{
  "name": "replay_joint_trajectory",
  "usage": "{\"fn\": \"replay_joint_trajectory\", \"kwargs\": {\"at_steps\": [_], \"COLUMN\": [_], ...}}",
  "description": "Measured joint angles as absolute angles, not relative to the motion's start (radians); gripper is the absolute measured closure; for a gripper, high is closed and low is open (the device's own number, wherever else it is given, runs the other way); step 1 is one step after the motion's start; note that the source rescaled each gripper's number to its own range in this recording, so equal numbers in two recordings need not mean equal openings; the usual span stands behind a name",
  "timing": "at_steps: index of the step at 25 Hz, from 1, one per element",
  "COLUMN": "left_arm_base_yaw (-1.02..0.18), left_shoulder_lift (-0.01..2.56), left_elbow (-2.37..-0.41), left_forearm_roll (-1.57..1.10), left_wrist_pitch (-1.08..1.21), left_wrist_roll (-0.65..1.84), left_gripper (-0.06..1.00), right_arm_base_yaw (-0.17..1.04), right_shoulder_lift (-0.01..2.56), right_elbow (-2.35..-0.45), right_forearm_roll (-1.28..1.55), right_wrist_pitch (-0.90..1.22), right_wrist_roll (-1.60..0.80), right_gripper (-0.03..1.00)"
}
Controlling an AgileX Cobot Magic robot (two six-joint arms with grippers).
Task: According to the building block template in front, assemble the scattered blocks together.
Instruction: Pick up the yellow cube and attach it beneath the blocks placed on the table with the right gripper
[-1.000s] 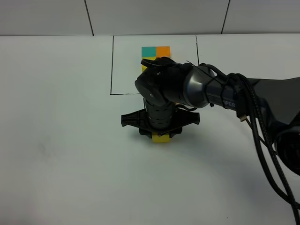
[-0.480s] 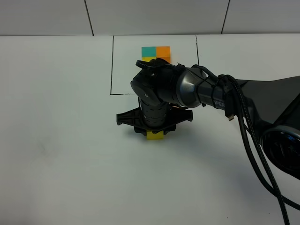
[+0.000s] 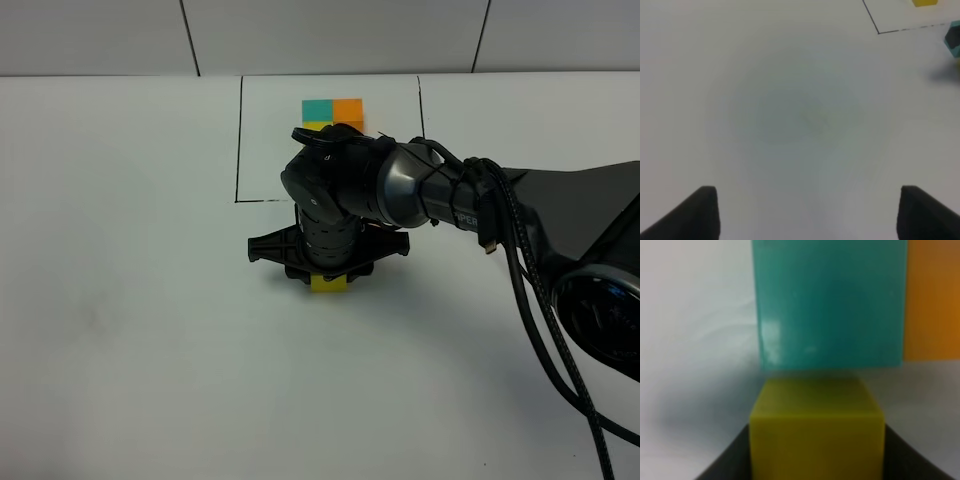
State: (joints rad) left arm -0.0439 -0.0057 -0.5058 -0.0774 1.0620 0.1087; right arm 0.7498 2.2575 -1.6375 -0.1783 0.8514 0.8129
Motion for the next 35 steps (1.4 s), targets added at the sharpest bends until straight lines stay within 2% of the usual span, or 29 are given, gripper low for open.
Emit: {"fn": "replay_joint_trajectory", "kwargs": {"at_steps": [35], "left_arm_base_yaw": [-0.044], "left_shoulder_lift": [-0.006], "left_elbow": [-0.506], "left_forearm_roll": [-0.077], "left_wrist_pitch": [1.062], "left_wrist_roll": [0.109], "left_gripper": [0.22], "right_arm_base_yaw": [0.730], "right_shoulder_lift": [2.266], "right_elbow": [-1.639], "right_forearm_roll": [-0.202], "right_wrist_pitch": [0.825], "right_wrist_roll": [0.839], "right_gripper": [0.95]}}
